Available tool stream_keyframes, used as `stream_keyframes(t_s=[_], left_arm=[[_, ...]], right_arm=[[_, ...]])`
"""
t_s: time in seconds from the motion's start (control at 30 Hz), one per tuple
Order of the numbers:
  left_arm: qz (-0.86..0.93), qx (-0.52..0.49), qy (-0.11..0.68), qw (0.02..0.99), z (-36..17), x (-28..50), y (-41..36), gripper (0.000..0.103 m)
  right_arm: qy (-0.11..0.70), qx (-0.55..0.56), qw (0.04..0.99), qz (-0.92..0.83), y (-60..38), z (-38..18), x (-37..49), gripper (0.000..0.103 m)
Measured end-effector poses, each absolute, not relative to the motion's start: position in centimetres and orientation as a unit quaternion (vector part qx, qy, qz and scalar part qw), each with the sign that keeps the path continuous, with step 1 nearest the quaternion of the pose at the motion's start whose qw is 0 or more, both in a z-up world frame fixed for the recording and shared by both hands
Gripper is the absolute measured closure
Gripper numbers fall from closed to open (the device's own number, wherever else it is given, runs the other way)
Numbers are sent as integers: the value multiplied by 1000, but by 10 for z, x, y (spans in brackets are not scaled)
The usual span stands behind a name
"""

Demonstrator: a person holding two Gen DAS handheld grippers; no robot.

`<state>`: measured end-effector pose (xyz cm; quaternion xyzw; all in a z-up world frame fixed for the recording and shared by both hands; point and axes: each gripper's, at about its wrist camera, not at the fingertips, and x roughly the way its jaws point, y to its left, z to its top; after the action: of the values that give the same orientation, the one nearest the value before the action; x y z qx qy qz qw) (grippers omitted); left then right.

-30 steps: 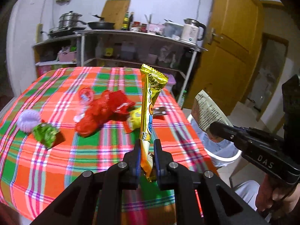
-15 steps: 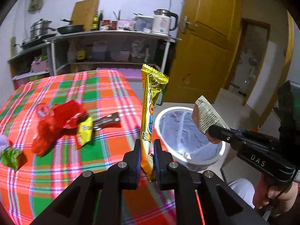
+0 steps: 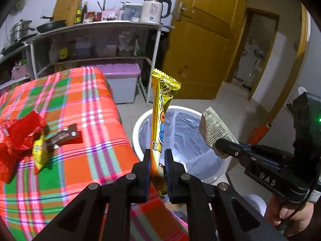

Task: Collect trash
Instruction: 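Carry the gold wrapper and beige packet over the trash bin, then open the right tool over the bin while the left tool releases the gold wrapper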

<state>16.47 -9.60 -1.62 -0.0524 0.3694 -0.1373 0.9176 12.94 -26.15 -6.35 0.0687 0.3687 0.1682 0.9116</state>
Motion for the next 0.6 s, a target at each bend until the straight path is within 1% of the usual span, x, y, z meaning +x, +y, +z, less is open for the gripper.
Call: stream_keyframes(t_s=[0.5,0.6], left_arm=[[-162,-46,434,885,-59,216,-133,90],[-161,-43,447,879,-66,222,-137,88]], right_arm=[[427,88,888,144,-289,-109,162,101],[435,93,885,139,-294,-117,166,100]])
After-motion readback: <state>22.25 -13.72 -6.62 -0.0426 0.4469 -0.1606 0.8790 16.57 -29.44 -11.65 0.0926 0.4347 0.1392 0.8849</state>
